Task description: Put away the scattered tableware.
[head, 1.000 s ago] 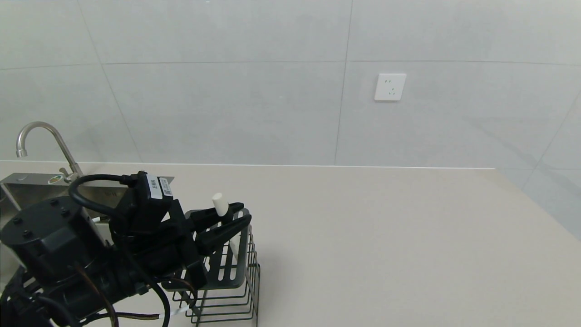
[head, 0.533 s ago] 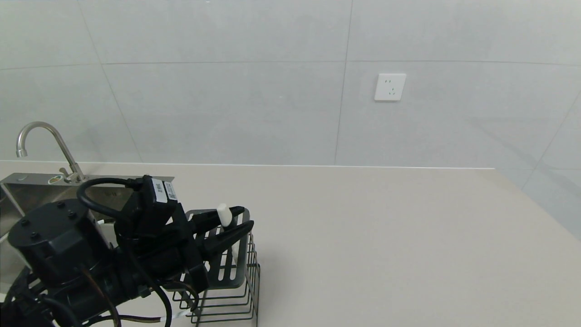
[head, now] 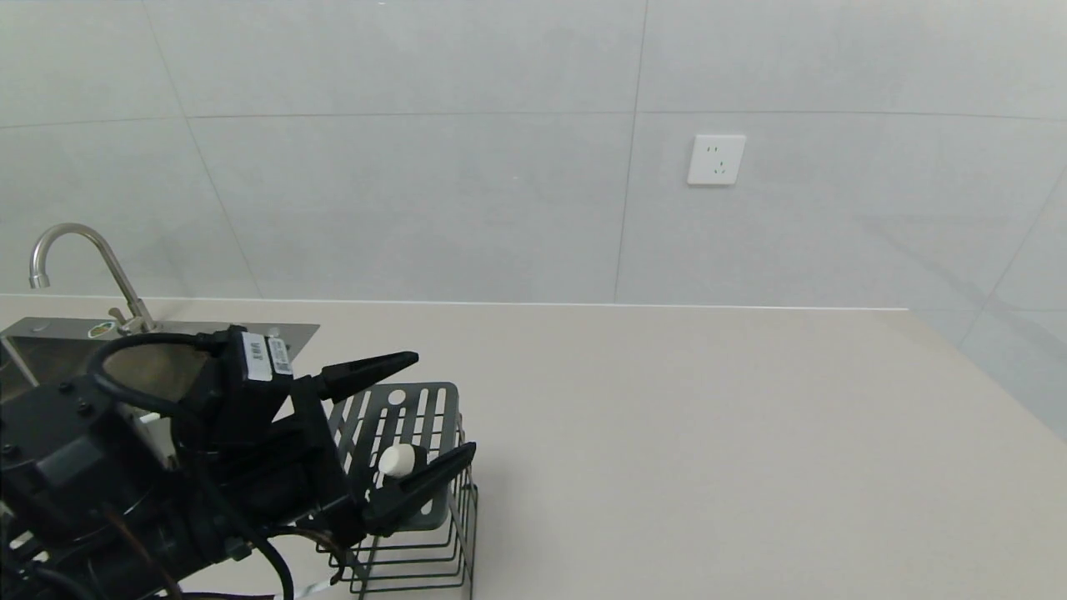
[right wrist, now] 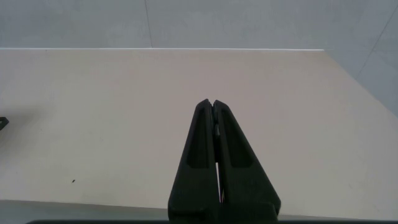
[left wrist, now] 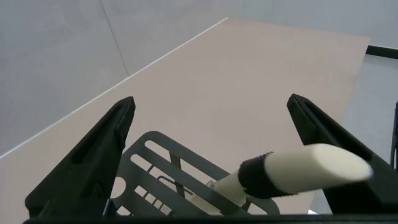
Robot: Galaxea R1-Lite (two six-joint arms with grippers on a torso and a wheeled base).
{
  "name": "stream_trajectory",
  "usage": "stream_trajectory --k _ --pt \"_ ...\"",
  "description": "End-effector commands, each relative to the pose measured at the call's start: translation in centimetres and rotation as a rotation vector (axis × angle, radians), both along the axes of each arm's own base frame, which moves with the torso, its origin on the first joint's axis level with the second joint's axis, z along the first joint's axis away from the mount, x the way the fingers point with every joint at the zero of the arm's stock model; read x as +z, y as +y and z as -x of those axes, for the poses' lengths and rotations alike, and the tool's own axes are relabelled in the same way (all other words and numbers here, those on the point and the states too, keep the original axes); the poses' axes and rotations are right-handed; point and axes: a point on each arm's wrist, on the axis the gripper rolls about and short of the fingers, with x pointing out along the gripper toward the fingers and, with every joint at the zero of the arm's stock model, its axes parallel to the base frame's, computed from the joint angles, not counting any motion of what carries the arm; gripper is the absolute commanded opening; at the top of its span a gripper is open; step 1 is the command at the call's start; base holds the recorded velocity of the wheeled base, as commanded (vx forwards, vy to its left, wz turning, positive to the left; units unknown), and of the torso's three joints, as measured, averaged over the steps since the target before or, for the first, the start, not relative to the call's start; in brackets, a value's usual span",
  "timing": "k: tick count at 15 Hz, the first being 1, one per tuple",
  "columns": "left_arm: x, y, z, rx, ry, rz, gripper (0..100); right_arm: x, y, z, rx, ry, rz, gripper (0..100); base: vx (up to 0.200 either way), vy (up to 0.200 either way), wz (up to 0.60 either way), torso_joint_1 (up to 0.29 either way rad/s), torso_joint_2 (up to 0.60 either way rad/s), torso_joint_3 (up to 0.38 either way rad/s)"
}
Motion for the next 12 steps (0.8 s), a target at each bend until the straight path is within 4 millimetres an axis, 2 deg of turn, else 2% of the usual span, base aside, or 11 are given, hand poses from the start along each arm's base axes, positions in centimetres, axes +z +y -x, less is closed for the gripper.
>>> stream_trajectory --k 1,2,4,7,12 --pt "1.3 1.5 2.2 0.014 -0.06 0.039 100 0.0 0.0 0.0 0.001 0.001 0.001 0 0.0 0.0 0.0 0.0 0.0 0.0" --pt "1.8 2.5 4.0 0.017 -0.089 0.061 100 0.0 0.0 0.0 0.001 0.001 0.001 0 0.0 0.0 0.0 0.0 0.0 0.0" --pt "2.0 4.2 6.2 0.049 -0.136 0.086 100 0.0 0.0 0.0 0.001 0.002 -0.001 0 0.0 0.0 0.0 0.0 0.0 0.0" --pt "3.2 5.6 8.3 0.072 -0.222 0.133 100 0.0 0.0 0.0 0.001 0.001 -0.001 0 0.0 0.0 0.0 0.0 0.0 0.0" --pt "4.0 7.9 11.4 0.191 -0.334 0.156 100 0.0 0.0 0.0 0.001 0.001 -0.001 0 0.0 0.0 0.0 0.0 0.0 0.0"
